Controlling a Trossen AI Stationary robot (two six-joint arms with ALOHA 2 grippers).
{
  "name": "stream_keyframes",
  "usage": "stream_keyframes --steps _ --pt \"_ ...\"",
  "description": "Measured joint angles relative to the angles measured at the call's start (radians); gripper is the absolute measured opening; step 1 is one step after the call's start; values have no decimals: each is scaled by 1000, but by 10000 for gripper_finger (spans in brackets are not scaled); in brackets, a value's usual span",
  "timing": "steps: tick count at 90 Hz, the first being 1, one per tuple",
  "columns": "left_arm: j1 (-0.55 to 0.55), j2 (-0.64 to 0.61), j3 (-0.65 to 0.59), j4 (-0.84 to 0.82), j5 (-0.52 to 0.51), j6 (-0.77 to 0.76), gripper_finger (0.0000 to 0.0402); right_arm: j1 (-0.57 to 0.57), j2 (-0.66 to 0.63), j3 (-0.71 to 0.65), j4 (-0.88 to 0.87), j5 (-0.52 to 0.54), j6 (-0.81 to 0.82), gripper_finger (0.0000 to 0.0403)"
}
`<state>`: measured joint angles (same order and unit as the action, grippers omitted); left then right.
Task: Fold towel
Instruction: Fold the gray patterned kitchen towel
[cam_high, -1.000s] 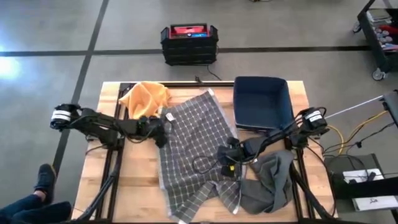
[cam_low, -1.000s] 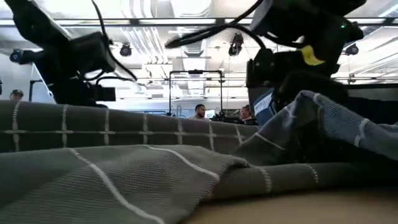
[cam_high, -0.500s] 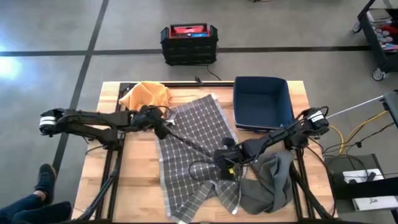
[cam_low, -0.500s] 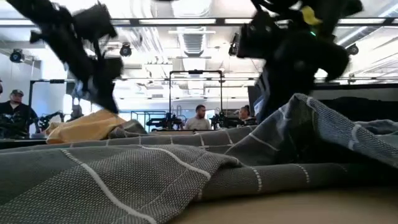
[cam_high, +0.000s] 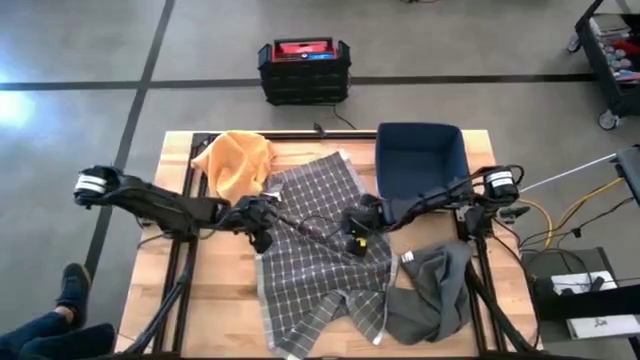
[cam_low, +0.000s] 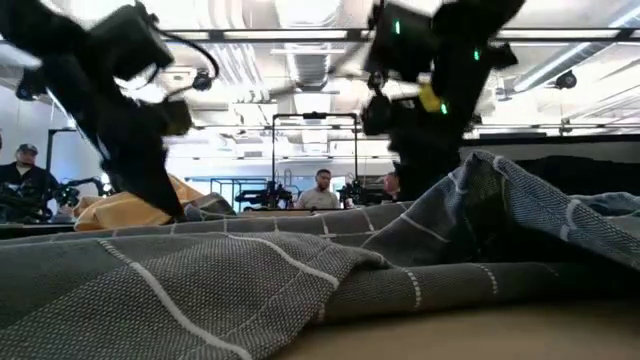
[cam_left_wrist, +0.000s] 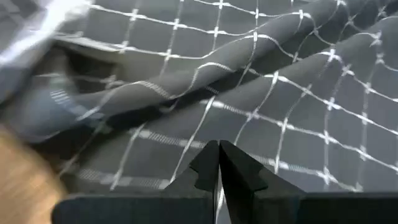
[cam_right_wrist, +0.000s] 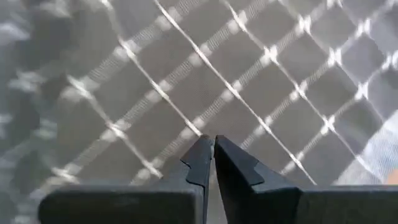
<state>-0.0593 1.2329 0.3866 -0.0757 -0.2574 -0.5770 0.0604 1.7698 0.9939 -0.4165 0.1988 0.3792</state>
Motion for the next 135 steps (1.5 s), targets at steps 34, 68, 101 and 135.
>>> stream_keyframes --steps 34,68,101,135 --pt "242 160 28 8 -62 249 0 128 -2 -50 90 -75 204 79" --pt "96 -134 36 -145 264 112 0 86 -22 83 92 -63 56 158" --pt "-299 -132 -64 -25 74 -240 0 -176 204 280 51 -135 -171 144" --pt "-395 118 -86 181 76 -353 0 -289 298 362 -75 -146 -178 95"
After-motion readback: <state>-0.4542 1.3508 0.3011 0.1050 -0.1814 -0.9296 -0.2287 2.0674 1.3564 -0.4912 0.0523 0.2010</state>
